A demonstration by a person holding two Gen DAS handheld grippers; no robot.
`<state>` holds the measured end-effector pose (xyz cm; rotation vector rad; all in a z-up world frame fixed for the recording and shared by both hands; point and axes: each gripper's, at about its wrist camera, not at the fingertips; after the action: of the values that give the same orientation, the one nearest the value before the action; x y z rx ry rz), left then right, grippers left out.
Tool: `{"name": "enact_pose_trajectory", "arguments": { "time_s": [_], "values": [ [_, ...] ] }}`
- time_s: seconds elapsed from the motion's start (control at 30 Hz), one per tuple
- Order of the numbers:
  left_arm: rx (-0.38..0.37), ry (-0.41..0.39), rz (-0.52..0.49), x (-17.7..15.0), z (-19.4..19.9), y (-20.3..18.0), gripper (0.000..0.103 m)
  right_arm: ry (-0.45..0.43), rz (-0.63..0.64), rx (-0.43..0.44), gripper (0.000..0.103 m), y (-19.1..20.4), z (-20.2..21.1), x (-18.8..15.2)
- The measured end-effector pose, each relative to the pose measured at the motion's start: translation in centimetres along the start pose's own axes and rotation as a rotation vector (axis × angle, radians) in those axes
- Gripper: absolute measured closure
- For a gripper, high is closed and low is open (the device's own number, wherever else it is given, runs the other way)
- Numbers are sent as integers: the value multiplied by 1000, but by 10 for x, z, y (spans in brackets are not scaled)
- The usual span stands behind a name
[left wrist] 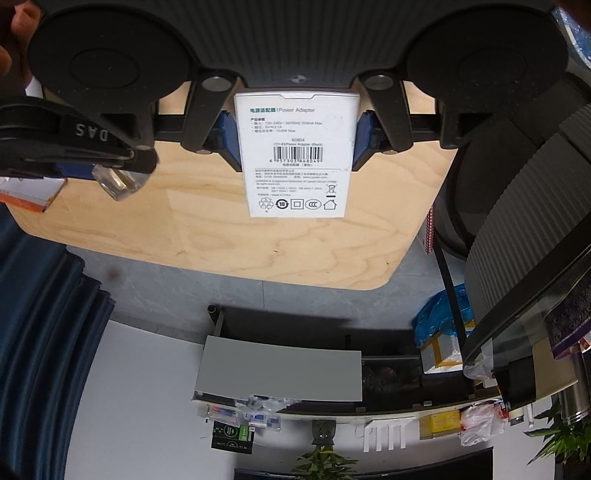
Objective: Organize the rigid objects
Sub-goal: 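Grasp the white package with the left gripper while the right gripper grasps the glass bottle, then carry the white package with the left gripper while the right gripper carries the glass bottle toward the box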
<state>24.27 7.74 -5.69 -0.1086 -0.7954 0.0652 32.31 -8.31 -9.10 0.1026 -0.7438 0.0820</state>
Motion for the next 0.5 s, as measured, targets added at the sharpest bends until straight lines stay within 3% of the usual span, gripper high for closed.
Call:
{"name": "enact_pose_trajectory", "arguments": {
  "time_s": [0.2, 0.5],
  "values": [
    [-11, -5, 15, -5, 11, 0, 43, -23, 4, 21, 43, 3, 22, -11],
    [-8, -41, 0, -18, 49, -8, 43, -99, -35, 72, 43, 4, 86, -27]
  ]
}}
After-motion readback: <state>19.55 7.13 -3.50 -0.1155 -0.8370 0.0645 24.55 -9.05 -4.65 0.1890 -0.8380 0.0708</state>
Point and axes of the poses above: each gripper's, at about its wrist camera, not at the fingertips, and z roughly against the way its jaws point, y to its left, x to its top, and after that the axes turned 5 degrees about -x, right-handed
